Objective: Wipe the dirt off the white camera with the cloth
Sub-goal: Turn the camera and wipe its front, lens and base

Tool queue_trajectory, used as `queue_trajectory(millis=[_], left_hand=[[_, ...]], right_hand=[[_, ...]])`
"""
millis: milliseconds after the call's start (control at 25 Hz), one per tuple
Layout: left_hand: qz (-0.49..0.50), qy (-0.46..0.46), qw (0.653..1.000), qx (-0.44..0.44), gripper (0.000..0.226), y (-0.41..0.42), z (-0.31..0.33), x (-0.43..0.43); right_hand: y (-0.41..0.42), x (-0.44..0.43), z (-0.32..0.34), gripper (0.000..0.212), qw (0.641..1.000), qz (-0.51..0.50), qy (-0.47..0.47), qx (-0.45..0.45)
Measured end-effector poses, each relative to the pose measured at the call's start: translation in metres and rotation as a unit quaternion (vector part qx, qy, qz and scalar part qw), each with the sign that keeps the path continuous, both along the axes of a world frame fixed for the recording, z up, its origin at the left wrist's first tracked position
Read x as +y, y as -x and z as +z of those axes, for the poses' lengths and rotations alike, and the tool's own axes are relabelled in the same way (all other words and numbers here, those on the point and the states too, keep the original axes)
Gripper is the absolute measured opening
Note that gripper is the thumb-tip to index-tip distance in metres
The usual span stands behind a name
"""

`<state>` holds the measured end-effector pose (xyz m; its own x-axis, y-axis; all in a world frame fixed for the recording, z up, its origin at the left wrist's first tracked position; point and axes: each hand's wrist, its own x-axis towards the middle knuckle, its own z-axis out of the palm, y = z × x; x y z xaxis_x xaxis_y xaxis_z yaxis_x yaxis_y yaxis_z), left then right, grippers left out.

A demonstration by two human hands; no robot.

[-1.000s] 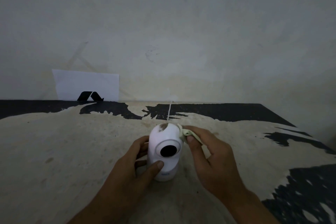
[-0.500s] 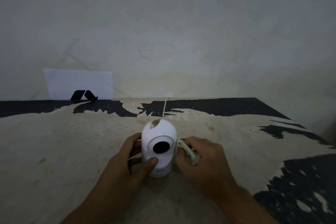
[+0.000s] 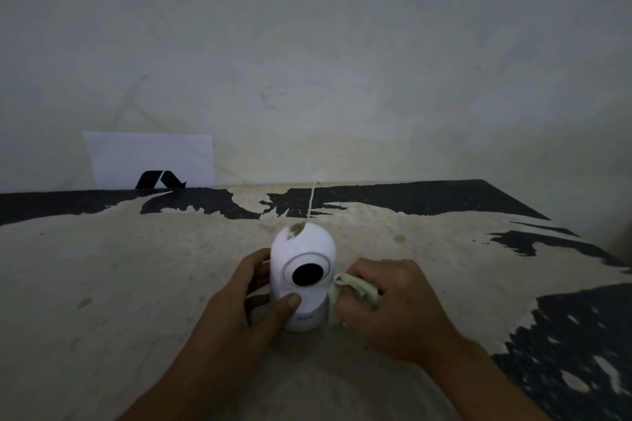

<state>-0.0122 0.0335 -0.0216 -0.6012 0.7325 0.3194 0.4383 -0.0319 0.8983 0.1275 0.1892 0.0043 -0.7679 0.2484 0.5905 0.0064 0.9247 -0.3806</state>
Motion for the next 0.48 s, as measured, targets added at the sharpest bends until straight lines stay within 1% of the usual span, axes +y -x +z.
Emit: queue_trajectory(millis=[80,120,200,280,360,400,480], left_hand=[[-0.007,-0.004,1.0,-0.002,0.053,-0.002,0.002,-0.001],[-0.008,-0.01,1.0,-0.003,0.054,-0.002,0.002,-0.002],[0.01,-0.015,1.0,0.009,0.059,-0.004,0.002,-0.002],[0.086,-0.019,0.995,0.045,0.061,-0.006,0.003,-0.004],[0.173,-0.084,0.976,0.107,0.044,-0.006,0.007,-0.008],[0.193,-0.124,0.964,0.136,0.033,-0.007,0.01,-0.011],[0.177,-0.169,0.954,0.175,0.011,-0.011,0.019,-0.016]], right_hand=[[-0.001,0.002,0.006,0.018,0.988,0.028,0.14,0.053],[-0.001,0.001,0.009,0.017,0.98,0.039,0.183,0.075],[-0.001,-0.003,0.012,0.018,0.962,0.071,0.242,0.103],[-0.001,-0.007,0.015,0.019,0.943,0.101,0.291,0.124],[0.0,-0.013,0.015,0.014,0.935,0.114,0.313,0.122],[0.001,-0.017,0.014,0.011,0.933,0.119,0.319,0.118],[0.002,-0.025,0.012,0.01,0.936,0.123,0.308,0.12]])
